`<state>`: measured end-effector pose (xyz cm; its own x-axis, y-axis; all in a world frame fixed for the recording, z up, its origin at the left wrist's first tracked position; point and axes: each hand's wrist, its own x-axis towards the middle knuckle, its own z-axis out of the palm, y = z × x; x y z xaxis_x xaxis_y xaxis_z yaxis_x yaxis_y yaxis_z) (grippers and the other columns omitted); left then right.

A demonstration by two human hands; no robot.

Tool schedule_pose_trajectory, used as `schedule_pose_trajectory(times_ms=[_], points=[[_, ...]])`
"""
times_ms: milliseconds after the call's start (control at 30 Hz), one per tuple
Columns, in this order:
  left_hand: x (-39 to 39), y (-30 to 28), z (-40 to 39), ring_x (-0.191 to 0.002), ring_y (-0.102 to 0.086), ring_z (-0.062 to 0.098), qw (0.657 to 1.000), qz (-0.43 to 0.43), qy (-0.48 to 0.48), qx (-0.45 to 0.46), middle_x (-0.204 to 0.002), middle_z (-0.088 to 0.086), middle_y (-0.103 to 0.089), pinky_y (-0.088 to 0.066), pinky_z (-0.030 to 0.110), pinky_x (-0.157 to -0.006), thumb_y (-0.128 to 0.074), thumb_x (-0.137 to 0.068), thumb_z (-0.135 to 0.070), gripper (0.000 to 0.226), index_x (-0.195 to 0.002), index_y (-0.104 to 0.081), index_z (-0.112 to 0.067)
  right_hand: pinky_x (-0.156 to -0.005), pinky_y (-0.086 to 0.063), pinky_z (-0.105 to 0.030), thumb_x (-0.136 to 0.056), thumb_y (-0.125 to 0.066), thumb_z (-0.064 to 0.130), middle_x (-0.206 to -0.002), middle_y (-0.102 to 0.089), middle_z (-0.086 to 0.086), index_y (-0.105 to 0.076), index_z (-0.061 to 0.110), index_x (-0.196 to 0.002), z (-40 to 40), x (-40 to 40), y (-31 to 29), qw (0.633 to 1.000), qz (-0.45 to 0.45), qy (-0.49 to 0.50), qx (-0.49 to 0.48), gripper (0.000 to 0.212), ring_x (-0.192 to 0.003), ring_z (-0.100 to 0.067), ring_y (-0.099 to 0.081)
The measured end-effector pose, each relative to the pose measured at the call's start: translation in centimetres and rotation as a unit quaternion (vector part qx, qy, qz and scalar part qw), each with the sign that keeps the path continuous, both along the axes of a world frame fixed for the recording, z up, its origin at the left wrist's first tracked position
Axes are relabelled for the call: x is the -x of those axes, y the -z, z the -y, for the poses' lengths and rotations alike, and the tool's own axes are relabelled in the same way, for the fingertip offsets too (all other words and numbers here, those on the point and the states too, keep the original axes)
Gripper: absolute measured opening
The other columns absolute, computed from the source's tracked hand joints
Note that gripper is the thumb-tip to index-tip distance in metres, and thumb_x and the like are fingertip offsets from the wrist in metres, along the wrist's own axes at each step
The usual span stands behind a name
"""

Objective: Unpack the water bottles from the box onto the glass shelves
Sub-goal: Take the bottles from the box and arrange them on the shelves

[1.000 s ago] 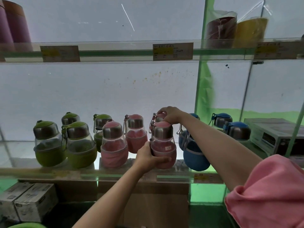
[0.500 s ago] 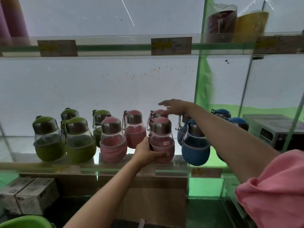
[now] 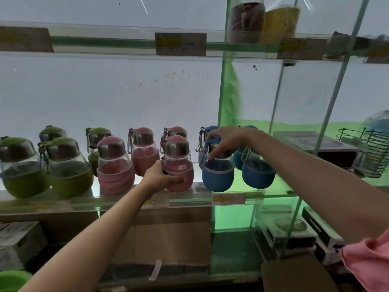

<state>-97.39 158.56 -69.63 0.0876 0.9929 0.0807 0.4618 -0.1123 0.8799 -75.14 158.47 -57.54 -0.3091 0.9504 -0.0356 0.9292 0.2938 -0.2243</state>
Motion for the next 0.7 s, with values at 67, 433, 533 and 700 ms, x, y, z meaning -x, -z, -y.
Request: schedule_pose_trajectory(times_ms=[67, 433, 533, 700], points=[[-0.1, 0.0, 0.2, -0.101, -0.063, 0.020, 1.000, 0.006, -0.003, 0.000, -0.112, 0.002, -0.064, -0.054, 0.035, -0.089, -0.086, -0.063, -0.022, 0.067, -0.120, -0.051, -0.013, -0.082, -0.049, -0.032, -0.074, -0.076, 0.038, -0.118, -0.053, -0.003, -0.052, 0.017, -0.126, 0.0, 0.0, 0.4, 0.999, -0.004, -0.017, -0.040, 0.061, -0.099, -0.019, -0.052], [2.6, -1.3, 2.8, -0.095, -0.058, 0.023, 0.987, -0.081, -0.100, -0.096, -0.106, 0.008, -0.058, -0.054, 0.039, -0.082, -0.083, -0.062, -0.046, 0.068, -0.108, -0.047, -0.010, -0.104, -0.039, -0.034, -0.077, -0.069, 0.048, -0.139, -0.048, -0.005, -0.041, 0.020, -0.138, -0.9, 3.9, -1.6, 0.998, 0.006, -0.052, -0.027, 0.073, -0.123, -0.021, -0.048], [4.6, -2.1, 4.2, -0.092, -0.058, 0.021, 0.971, -0.077, -0.159, -0.162, -0.103, 0.010, -0.058, -0.054, 0.034, -0.080, -0.078, -0.072, -0.038, 0.051, -0.104, -0.048, -0.012, -0.102, -0.037, -0.032, -0.083, -0.061, 0.050, -0.139, -0.048, -0.003, -0.042, 0.019, -0.138, -0.7, 7.9, -2.6, 0.992, -0.031, -0.102, -0.067, 0.066, -0.124, -0.020, -0.047], [9.1, -1.9, 4.8, -0.117, -0.042, 0.025, 0.947, -0.075, -0.254, -0.182, -0.129, 0.014, -0.036, -0.040, 0.031, -0.095, -0.072, -0.081, -0.030, 0.058, -0.123, -0.040, -0.007, -0.101, -0.036, -0.032, -0.092, -0.051, 0.045, -0.138, -0.051, -0.007, -0.047, 0.013, -0.135, -2.9, 15.3, -2.1, 0.987, -0.028, -0.119, -0.108, 0.053, -0.124, -0.022, -0.049]])
